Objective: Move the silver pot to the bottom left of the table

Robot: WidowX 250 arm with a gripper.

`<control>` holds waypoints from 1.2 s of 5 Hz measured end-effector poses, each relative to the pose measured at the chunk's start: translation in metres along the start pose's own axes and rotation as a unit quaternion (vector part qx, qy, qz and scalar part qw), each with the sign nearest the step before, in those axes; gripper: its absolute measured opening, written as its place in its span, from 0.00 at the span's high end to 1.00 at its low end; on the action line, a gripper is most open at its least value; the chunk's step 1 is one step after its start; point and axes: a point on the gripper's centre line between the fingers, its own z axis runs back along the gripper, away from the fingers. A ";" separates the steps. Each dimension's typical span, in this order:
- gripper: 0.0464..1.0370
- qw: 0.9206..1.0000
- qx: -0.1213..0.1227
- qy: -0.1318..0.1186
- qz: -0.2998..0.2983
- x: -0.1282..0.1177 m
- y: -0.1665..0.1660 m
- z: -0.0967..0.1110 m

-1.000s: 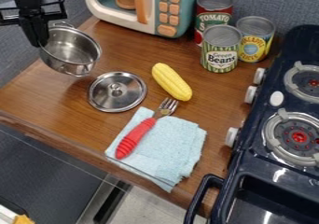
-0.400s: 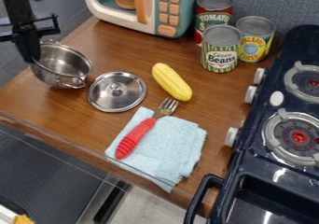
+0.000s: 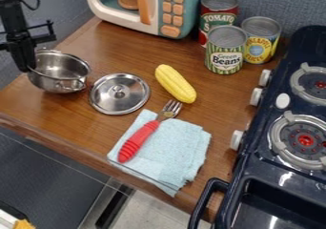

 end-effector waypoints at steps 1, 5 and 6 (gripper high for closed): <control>0.99 1.000 0.011 0.012 -0.001 0.003 0.001 0.000; 0.23 0.999 0.036 0.037 -0.014 0.004 -0.002 -0.001; 0.03 0.999 0.027 0.033 -0.023 0.005 -0.005 -0.001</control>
